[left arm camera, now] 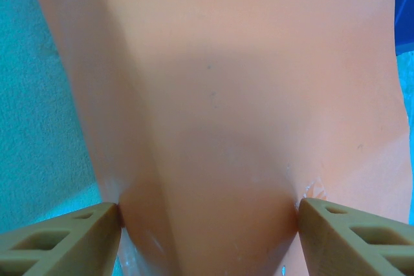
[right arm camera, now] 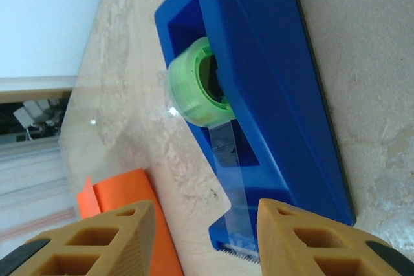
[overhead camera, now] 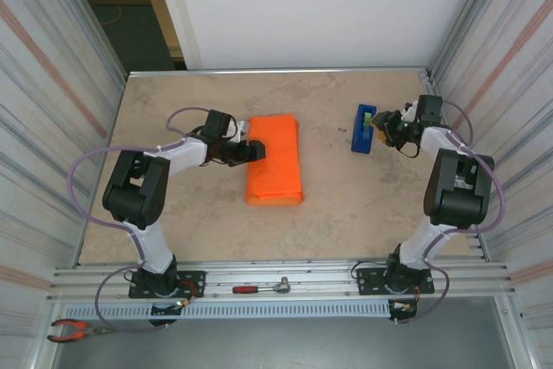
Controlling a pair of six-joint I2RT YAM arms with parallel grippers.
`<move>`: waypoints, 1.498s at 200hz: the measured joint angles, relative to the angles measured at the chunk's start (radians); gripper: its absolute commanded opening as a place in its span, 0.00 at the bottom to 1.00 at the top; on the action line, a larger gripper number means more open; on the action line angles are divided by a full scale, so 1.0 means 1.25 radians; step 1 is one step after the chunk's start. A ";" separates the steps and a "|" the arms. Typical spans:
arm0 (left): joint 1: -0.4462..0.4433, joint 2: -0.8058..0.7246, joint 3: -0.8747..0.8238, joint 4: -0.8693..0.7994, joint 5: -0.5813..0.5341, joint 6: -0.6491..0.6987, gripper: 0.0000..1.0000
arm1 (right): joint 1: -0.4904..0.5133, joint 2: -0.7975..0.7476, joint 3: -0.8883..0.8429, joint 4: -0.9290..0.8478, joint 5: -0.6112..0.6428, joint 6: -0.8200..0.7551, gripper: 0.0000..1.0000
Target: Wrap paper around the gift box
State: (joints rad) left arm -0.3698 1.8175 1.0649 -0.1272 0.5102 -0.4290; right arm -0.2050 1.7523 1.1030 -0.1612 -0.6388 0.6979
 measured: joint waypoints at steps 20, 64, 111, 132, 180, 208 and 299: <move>0.000 0.000 0.000 0.000 0.000 0.000 0.71 | 0.001 0.025 0.000 0.008 -0.019 -0.003 0.41; 0.000 0.000 0.000 0.000 0.000 0.000 0.71 | 0.001 0.064 0.000 0.018 -0.040 -0.005 0.36; 0.000 0.000 0.000 0.000 0.000 0.000 0.71 | 0.002 0.076 0.000 0.023 -0.054 -0.018 0.29; 0.000 0.000 0.000 0.000 0.000 0.003 0.71 | 0.003 0.078 0.002 0.024 -0.056 -0.021 0.27; 0.000 0.000 0.000 0.000 0.000 0.003 0.71 | 0.007 0.091 0.013 0.030 -0.060 -0.023 0.12; 0.000 0.000 0.000 0.000 0.000 0.003 0.71 | 0.007 0.091 0.013 0.031 -0.065 -0.023 0.00; 0.000 0.000 0.000 0.000 0.000 0.003 0.70 | 0.007 -0.026 -0.070 0.108 -0.076 0.047 0.00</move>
State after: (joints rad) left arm -0.3698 1.8175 1.0649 -0.1272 0.5102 -0.4248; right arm -0.1959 1.7199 1.0153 -0.0261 -0.7341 0.7567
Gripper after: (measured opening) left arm 0.705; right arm 0.058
